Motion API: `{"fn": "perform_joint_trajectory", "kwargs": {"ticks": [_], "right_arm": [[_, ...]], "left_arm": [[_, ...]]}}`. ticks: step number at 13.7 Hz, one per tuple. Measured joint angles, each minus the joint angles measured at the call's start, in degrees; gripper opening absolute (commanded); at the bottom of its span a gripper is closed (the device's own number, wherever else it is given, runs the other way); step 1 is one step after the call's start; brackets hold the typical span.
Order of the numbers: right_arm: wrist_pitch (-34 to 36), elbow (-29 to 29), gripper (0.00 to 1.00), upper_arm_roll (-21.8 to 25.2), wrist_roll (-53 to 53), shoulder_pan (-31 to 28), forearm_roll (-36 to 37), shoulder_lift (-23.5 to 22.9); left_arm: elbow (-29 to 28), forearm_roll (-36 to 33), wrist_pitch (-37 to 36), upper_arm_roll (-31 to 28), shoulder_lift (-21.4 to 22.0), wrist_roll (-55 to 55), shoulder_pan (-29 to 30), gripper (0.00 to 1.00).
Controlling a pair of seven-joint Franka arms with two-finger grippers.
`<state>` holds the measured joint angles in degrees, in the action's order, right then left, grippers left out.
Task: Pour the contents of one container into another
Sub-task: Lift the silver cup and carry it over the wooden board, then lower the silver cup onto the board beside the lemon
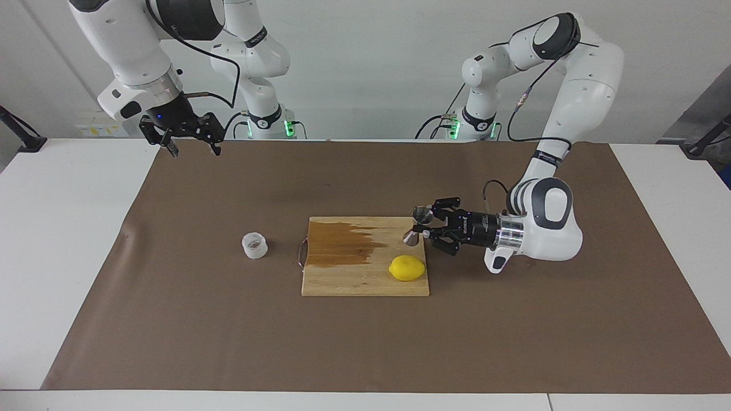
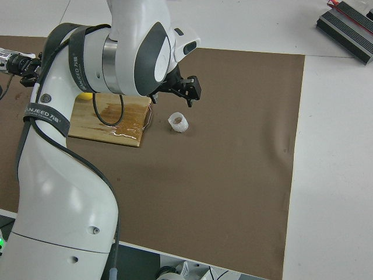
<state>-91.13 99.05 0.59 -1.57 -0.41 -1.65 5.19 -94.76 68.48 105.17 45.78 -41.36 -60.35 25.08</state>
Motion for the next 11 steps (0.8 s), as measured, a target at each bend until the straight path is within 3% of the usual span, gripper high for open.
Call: {"fn": "perform_joint_trajectory", "kwargs": {"ticks": [5,11], "right_arm": [[0.0,0.0,1.0,0.0,0.0,0.0,0.0,0.0],[0.0,0.0,1.0,0.0,0.0,0.0,0.0,0.0]], "left_arm": [[-0.9,5.2,10.3,0.0,0.8,1.4,-5.9,0.0],[-3.9,15.8,18.6,-0.1,0.8,10.5,-13.9,0.0]]}}
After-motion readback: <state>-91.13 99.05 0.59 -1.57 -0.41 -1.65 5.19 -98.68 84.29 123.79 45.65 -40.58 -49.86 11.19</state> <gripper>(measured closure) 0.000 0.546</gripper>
